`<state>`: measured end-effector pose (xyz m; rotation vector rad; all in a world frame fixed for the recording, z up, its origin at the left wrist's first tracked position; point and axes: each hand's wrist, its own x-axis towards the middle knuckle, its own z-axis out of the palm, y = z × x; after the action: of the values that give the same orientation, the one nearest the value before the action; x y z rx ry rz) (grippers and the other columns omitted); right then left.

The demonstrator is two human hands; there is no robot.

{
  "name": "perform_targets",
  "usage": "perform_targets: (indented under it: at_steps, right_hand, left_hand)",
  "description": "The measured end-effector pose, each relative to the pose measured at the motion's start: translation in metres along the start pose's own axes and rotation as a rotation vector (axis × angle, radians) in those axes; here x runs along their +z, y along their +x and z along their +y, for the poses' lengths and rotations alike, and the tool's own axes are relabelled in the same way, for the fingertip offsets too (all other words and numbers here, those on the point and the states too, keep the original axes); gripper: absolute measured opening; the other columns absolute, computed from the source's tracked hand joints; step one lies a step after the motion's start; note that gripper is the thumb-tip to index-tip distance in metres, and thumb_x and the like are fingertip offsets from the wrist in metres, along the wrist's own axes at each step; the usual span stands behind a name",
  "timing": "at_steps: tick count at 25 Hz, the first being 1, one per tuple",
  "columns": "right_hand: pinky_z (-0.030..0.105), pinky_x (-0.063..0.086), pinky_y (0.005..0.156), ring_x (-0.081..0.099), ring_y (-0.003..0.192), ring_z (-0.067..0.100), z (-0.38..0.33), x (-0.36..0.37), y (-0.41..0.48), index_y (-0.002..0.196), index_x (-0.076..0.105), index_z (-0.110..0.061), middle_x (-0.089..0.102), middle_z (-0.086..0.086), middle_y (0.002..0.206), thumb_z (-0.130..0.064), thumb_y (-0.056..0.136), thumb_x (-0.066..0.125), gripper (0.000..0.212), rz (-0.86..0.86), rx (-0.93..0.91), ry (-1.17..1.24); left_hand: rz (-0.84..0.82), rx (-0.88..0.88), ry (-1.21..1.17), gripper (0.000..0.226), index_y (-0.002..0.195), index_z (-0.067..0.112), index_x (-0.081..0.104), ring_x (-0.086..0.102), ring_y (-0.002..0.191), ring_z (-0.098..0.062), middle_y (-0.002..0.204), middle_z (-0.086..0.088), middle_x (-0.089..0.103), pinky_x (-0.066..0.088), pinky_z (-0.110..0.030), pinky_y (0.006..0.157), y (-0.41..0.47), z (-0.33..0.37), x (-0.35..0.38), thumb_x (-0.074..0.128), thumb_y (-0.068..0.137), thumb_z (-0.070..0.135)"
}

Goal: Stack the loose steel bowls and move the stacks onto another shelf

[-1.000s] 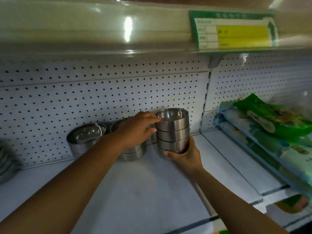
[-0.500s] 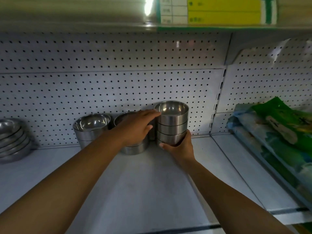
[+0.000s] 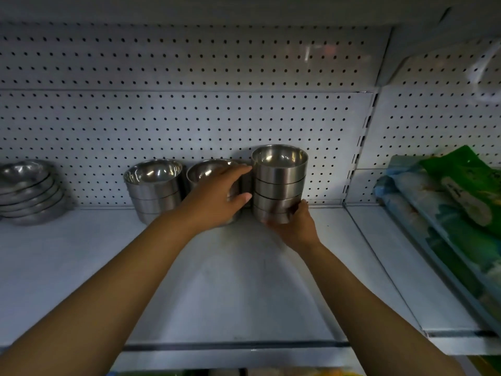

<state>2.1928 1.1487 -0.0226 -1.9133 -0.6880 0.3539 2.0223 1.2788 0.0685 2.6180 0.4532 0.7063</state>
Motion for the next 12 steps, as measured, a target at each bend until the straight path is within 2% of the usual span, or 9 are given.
perform_targets:
  at_steps: [3,5,7,10,12]
  right_hand:
    - [0.028,0.042,0.089,0.058,0.128,0.029,-0.001,-0.005,-0.024,0.147,0.043,-0.014,0.058,0.007,0.144,-0.029,0.085,0.085,0.076,-0.055,0.022,-0.079]
    - [0.027,0.039,0.090,0.054,0.132,0.030,-0.004,-0.007,-0.044,0.151,0.040,-0.015,0.055,0.008,0.147,-0.033,0.089,0.080,0.076,-0.105,-0.004,-0.159]
    - [0.023,0.036,0.093,0.051,0.137,0.028,-0.008,-0.005,-0.065,0.155,0.037,-0.018,0.052,0.007,0.151,-0.037,0.091,0.077,0.078,-0.153,-0.065,-0.227]
    - [0.019,0.028,0.107,0.040,0.147,0.021,-0.016,0.008,-0.091,0.159,0.034,-0.019,0.042,0.001,0.162,-0.043,0.094,0.073,0.080,-0.220,-0.188,-0.295]
    - [0.020,0.022,0.115,0.034,0.151,0.017,-0.023,0.024,-0.108,0.161,0.031,-0.020,0.035,-0.002,0.166,-0.046,0.095,0.070,0.081,-0.285,-0.256,-0.323]
  left_hand:
    - [0.059,-0.115,-0.097,0.060,0.151,0.032,0.043,0.041,0.139,-0.009,0.154,0.009,0.044,0.034,-0.027,0.113,-0.042,0.003,0.010,0.067,0.096,0.038]
    - [0.087,-0.185,-0.133,0.062,0.152,0.033,0.040,0.038,0.134,0.001,0.148,0.018,0.041,0.031,-0.012,0.106,-0.073,0.004,0.014,0.066,0.095,0.041]
    - [0.115,-0.266,-0.133,0.066,0.153,0.033,0.038,0.032,0.129,0.009,0.143,0.024,0.036,0.021,0.001,0.097,-0.105,0.001,0.015,0.067,0.095,0.042]
    - [0.168,-0.361,-0.109,0.070,0.154,0.033,0.038,0.030,0.129,0.012,0.142,0.027,0.035,0.020,-0.004,0.103,-0.153,-0.007,0.012,0.068,0.093,0.045]
    - [0.211,-0.422,-0.089,0.069,0.153,0.034,0.041,0.031,0.130,0.013,0.143,0.027,0.038,0.020,-0.001,0.101,-0.189,-0.012,0.008,0.070,0.091,0.045]
